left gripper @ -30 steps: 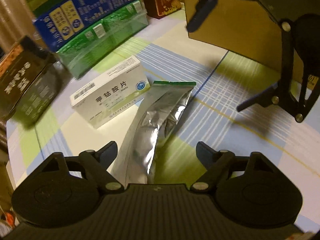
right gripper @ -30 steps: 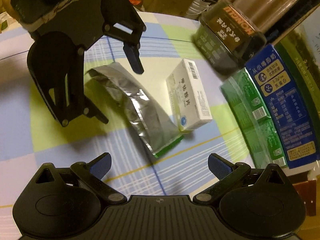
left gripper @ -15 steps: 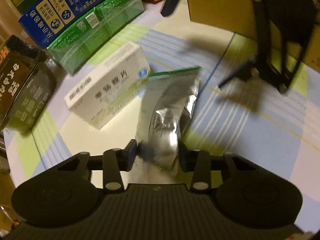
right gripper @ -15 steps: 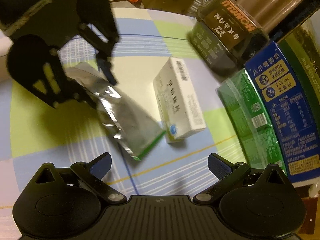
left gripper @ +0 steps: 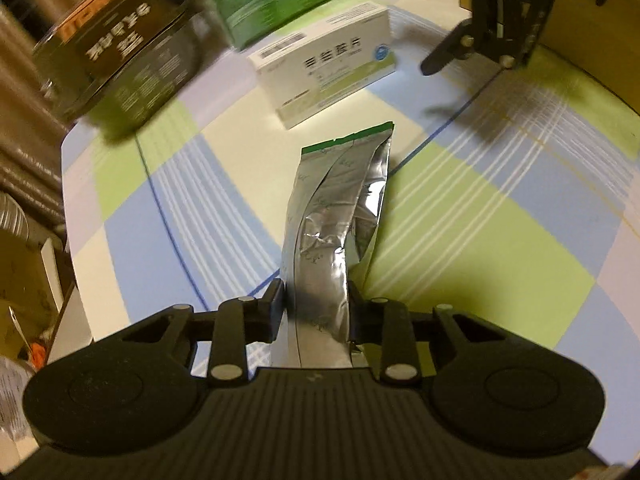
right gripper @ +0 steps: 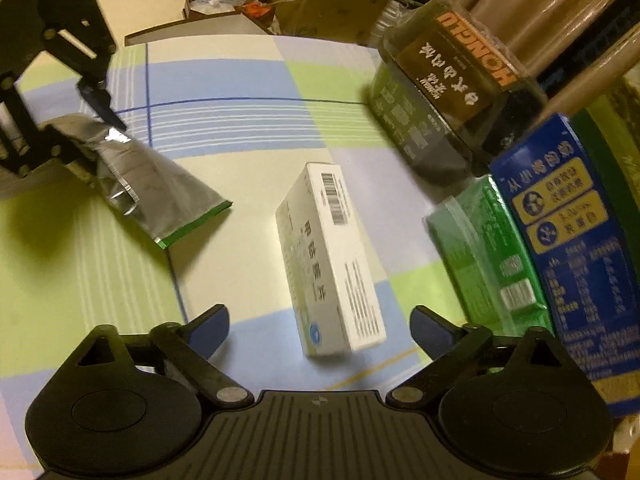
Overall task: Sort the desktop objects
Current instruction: 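Grasp the silver foil packet with the left tool while the right tool grasps the white medicine box, then lift the foil packet and white box and carry them toward the cardboard box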
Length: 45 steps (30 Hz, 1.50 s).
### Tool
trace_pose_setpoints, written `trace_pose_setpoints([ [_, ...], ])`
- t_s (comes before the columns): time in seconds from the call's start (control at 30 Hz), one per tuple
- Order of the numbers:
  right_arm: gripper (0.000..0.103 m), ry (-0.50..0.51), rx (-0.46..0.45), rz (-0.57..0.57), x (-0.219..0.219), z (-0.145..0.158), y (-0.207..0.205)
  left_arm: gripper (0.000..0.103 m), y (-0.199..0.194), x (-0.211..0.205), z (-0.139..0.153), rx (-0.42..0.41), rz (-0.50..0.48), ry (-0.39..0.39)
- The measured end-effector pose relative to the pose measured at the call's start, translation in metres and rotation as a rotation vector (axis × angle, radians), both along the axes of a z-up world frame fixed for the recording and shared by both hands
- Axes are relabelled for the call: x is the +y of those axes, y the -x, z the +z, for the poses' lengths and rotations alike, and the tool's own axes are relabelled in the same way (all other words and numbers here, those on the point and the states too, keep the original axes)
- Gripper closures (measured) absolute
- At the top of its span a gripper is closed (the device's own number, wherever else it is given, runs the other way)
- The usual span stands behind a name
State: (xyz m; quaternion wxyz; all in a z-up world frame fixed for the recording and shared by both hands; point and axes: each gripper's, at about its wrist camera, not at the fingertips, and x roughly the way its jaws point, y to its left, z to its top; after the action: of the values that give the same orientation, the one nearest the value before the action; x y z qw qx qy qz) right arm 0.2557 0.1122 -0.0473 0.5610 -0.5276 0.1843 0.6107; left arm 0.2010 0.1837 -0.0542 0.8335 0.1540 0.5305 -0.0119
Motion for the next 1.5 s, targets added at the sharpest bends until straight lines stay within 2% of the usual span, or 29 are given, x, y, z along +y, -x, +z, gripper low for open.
trace_pose_setpoints([
  [0.13,0.019,0.023,0.016,-0.027,0.012,-0.009,-0.004,0.074,0.002,0.003,0.001,-0.002,0.006,0.025],
  [0.2,0.029,0.034,0.025,-0.039,0.016,-0.013,-0.006,0.065,0.003,0.002,0.0,-0.002,0.005,0.039],
  [0.23,0.032,0.037,0.022,-0.045,0.017,-0.016,-0.006,0.063,0.003,0.001,-0.001,-0.001,0.005,0.045],
  [0.3,0.053,0.045,0.021,-0.062,0.017,-0.018,-0.005,0.059,0.001,0.001,-0.004,-0.001,0.008,0.045],
  [0.33,0.058,0.05,0.025,-0.074,0.017,-0.019,-0.004,0.057,0.001,0.001,-0.006,-0.001,0.008,0.048],
  [0.4,0.075,0.053,0.037,-0.092,0.015,-0.019,-0.003,0.053,0.0,0.002,-0.008,0.001,0.013,0.057],
  [0.63,0.081,0.074,0.137,-0.26,-0.001,-0.011,-0.002,0.053,-0.003,0.005,-0.017,0.015,0.054,0.059],
  [0.73,0.081,0.08,0.222,-0.36,-0.019,-0.005,0.001,0.057,-0.005,0.003,-0.016,0.023,0.083,0.058],
  [0.8,0.081,0.088,0.261,-0.406,-0.034,-0.004,0.008,0.064,-0.006,-0.001,-0.015,0.036,0.097,0.061],
  [0.9,0.081,0.097,0.305,-0.476,-0.067,-0.004,0.022,0.066,-0.004,-0.011,-0.011,0.069,0.136,0.095],
  [1.1,0.081,0.081,0.376,-0.598,-0.142,-0.004,0.053,0.067,0.02,-0.06,-0.009,0.094,0.197,0.145],
  [1.3,0.081,0.037,0.453,-0.718,-0.218,0.0,0.078,0.067,0.061,-0.124,-0.007,0.096,0.226,0.218],
  [1.5,0.081,-0.017,0.507,-0.775,-0.268,0.004,0.101,0.065,0.096,-0.175,-0.007,0.083,0.246,0.263],
])
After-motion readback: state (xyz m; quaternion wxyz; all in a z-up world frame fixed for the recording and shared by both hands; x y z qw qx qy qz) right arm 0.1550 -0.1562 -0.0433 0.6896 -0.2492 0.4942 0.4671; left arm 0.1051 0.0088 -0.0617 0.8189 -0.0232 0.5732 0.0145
